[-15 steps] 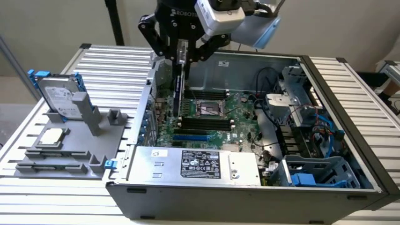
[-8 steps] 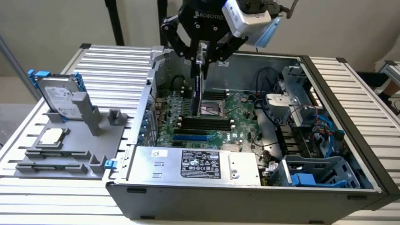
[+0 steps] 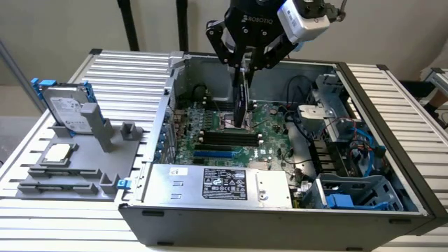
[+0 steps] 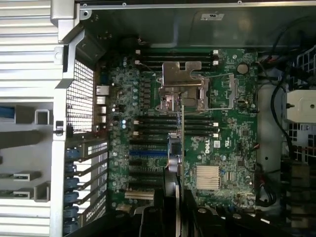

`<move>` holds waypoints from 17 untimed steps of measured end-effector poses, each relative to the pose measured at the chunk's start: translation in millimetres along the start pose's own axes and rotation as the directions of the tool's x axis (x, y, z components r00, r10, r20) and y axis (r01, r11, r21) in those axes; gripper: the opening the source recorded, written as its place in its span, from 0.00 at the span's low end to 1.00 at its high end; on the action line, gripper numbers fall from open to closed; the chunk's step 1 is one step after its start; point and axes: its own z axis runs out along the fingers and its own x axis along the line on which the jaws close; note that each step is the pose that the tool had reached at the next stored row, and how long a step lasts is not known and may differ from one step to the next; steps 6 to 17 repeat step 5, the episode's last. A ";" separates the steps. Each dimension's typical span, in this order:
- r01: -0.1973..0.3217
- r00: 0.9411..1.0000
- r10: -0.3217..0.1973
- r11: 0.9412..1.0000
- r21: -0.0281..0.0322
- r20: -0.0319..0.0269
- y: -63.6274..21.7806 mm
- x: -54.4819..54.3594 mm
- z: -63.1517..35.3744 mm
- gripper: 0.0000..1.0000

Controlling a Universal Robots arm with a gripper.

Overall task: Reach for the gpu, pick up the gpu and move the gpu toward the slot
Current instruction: 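Pick up the gpu and move the gpu toward the slot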

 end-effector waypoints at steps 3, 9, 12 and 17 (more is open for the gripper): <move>0.000 1.000 0.000 1.000 0.000 0.000 0.0 0.0 0.0 0.27; 0.000 1.000 0.000 1.000 0.000 0.000 0.0 -0.1 0.0 0.27; 0.000 1.000 0.000 1.000 0.000 0.000 0.0 -0.1 0.0 0.27; 0.000 1.000 0.000 1.000 0.000 0.000 0.0 -0.1 0.0 0.27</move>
